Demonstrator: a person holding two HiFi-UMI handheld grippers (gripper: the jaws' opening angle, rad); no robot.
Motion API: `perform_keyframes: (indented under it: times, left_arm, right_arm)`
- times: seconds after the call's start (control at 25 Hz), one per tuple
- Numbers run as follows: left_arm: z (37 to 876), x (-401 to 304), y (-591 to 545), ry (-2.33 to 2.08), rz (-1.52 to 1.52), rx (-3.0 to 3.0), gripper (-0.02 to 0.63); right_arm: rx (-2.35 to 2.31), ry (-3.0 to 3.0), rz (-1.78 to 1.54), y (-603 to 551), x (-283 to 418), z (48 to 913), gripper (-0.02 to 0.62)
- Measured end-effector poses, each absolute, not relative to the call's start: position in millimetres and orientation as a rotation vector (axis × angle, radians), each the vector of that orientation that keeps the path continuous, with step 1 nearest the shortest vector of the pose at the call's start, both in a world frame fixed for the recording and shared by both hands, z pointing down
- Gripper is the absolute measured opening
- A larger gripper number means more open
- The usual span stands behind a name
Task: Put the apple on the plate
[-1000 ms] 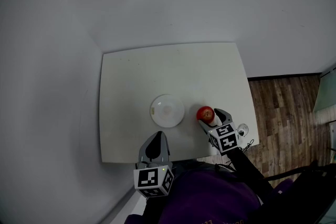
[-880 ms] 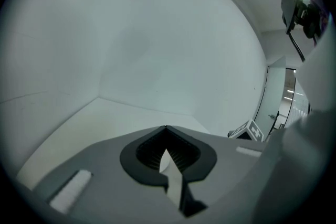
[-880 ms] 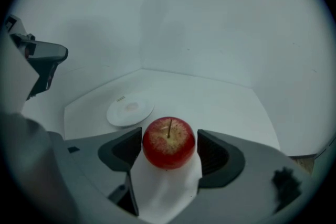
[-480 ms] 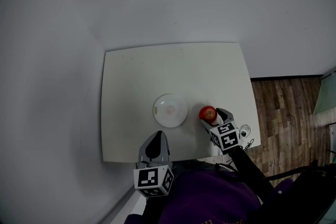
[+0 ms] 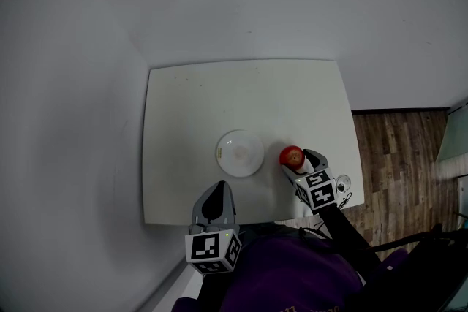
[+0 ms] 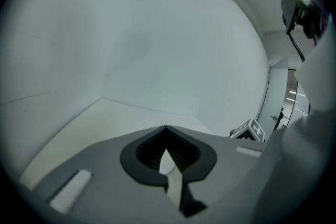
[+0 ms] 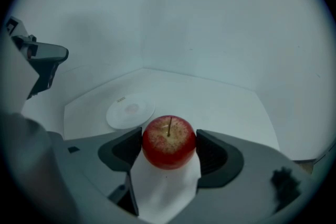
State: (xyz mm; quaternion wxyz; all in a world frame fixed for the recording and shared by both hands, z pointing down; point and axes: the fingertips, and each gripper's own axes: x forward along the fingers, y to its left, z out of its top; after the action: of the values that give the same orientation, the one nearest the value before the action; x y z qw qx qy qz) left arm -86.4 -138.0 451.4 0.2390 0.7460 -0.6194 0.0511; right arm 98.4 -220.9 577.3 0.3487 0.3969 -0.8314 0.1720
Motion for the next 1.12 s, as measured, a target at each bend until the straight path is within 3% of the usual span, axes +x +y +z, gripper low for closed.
perform_keyframes:
  times: [1.12]
  left_arm:
    - [446.7,-118.0,-118.9,-1.823,0.082,1.937,0.005]
  right_arm:
    - [0.866,-2.266,0.293,-234.1,27.8,555.1,0.322]
